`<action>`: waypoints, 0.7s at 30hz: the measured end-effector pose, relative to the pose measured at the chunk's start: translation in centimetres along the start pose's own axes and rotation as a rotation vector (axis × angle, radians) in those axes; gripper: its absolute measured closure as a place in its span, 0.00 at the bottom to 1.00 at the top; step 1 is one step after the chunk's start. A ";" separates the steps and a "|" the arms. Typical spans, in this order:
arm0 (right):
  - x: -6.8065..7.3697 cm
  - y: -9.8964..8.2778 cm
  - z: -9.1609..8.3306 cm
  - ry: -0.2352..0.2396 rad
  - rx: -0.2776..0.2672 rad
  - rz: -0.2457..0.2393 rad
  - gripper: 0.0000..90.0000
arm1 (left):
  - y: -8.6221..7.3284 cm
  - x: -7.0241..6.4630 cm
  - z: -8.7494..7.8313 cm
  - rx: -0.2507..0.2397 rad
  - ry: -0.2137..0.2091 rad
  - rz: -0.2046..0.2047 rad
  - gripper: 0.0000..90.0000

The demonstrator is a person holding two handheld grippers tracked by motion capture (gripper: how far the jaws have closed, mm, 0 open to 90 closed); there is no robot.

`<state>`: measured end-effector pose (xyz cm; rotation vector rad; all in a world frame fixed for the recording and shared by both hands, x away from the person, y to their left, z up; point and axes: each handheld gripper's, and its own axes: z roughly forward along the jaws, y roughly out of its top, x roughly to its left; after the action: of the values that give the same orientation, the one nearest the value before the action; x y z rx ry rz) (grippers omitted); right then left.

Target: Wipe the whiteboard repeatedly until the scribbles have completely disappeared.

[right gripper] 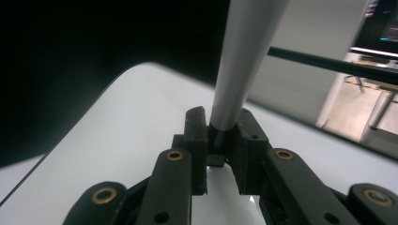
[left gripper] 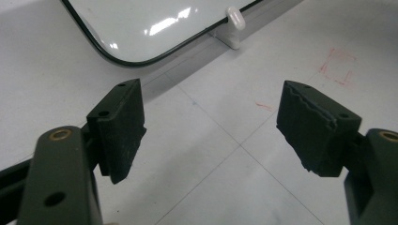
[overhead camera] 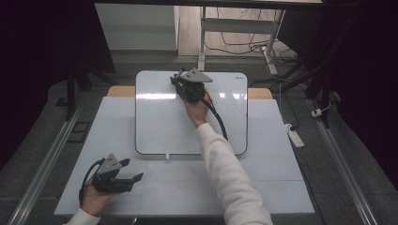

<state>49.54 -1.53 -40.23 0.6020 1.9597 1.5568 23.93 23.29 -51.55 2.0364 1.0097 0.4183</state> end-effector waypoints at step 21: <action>-0.6 -0.1 -1.4 -0.015 0.053 -0.006 0.86 | 0.0 -0.1 -0.2 -0.005 0.005 0.003 0.27</action>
<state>49.10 -2.94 -39.97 0.6270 1.9951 1.4963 23.73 23.31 -51.43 2.0332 1.0071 0.4271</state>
